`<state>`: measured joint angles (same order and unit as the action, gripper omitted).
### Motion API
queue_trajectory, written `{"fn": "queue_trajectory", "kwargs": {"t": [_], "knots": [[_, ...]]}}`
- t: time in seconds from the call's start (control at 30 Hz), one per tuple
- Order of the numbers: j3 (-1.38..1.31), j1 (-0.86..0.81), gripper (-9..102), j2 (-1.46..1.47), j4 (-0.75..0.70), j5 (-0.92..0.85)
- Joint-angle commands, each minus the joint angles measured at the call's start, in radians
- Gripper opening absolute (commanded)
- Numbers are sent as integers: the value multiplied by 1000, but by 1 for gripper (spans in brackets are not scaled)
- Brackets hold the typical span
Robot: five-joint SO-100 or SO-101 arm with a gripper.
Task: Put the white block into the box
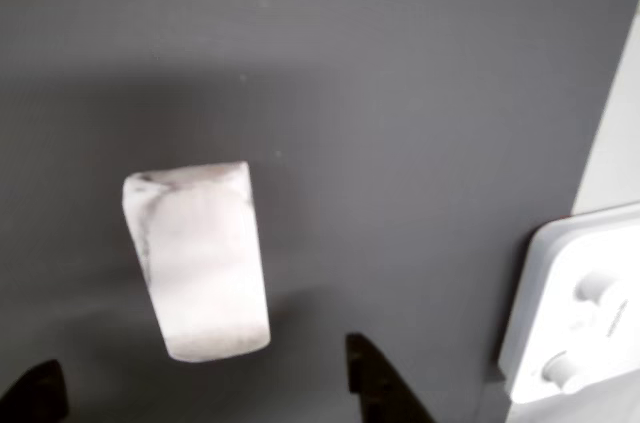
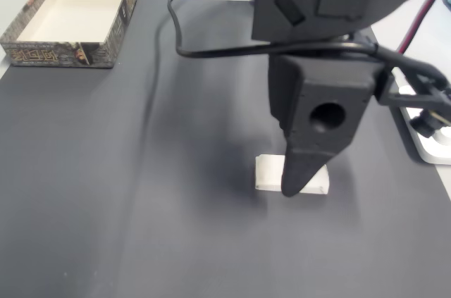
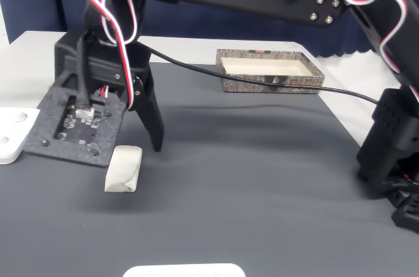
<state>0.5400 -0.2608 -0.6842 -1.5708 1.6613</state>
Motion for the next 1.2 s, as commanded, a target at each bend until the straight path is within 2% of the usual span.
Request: {"fn": "queue_trajectory", "kwargs": {"t": [0.0,1.17], "knots": [[-55,11,40,-17,9,8],[-135,21,37,91,12,18]]}}
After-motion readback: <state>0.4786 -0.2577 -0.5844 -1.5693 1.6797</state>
